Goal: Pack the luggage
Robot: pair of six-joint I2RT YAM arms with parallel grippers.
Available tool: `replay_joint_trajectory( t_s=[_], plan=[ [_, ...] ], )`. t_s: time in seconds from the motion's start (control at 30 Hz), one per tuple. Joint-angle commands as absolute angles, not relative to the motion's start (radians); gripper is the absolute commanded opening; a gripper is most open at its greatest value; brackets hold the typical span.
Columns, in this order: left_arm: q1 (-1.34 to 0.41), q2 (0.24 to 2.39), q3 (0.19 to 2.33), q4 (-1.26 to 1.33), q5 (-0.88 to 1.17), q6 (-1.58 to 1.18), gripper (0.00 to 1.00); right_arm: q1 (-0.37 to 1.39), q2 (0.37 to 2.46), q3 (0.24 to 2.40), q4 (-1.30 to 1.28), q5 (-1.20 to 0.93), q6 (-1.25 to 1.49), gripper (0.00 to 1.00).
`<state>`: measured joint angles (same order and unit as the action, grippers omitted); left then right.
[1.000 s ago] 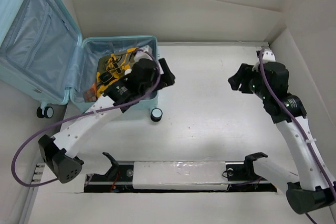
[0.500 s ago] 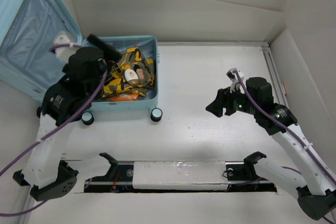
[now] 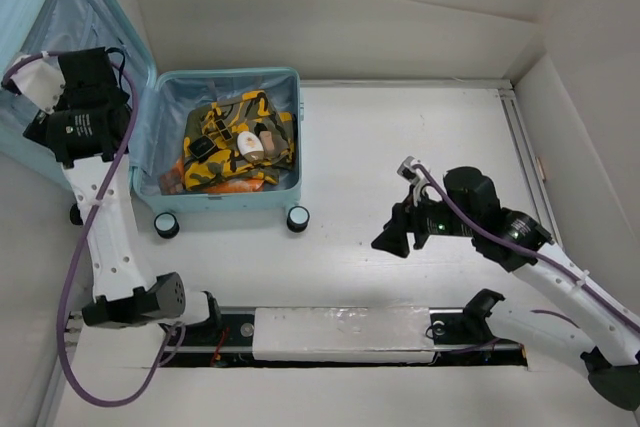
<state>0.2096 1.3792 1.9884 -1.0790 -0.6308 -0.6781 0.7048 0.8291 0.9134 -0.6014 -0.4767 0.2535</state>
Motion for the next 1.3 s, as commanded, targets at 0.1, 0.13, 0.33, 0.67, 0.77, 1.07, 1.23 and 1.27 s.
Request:
replay_joint_trajectory(
  t_s=[0.1, 0.13, 0.33, 0.67, 0.77, 1.07, 1.23, 1.27],
  plan=[
    [0.251, 1.315, 1.924, -1.129, -0.925, -0.629, 0.86, 0.749, 0.833, 0.959, -0.56, -0.45, 0.206, 0.7],
    [0.28, 1.328, 1.924, -1.129, -0.937, -0.629, 0.86, 0.764, 0.842, 0.968, -0.56, -0.449, 0.206, 0.7],
    [0.364, 1.405, 2.0, -1.129, -0.942, -0.604, 0.86, 0.798, 0.851, 0.979, -0.58, -0.404, 0.187, 0.7],
    [0.382, 1.568, 2.137, -1.129, -0.976, -0.583, 0.83, 0.807, 0.862, 0.979, -0.589, -0.381, 0.187, 0.7],
    [0.451, 1.577, 2.137, -1.129, -0.902, -0.607, 0.66, 0.807, 0.871, 0.979, -0.589, -0.359, 0.198, 0.7],
    [0.468, 1.611, 2.158, -1.127, -0.856, -0.621, 0.13, 0.796, 0.904, 0.946, -0.571, -0.322, 0.207, 0.7],
    [0.257, 1.574, 2.129, -1.127, -0.899, -0.66, 0.0, 0.796, 0.904, 0.925, -0.537, -0.353, 0.227, 0.7],
    [0.141, 1.542, 2.114, -1.127, -0.899, -0.685, 0.0, 0.796, 0.904, 0.925, -0.525, -0.353, 0.227, 0.7]
  ],
)
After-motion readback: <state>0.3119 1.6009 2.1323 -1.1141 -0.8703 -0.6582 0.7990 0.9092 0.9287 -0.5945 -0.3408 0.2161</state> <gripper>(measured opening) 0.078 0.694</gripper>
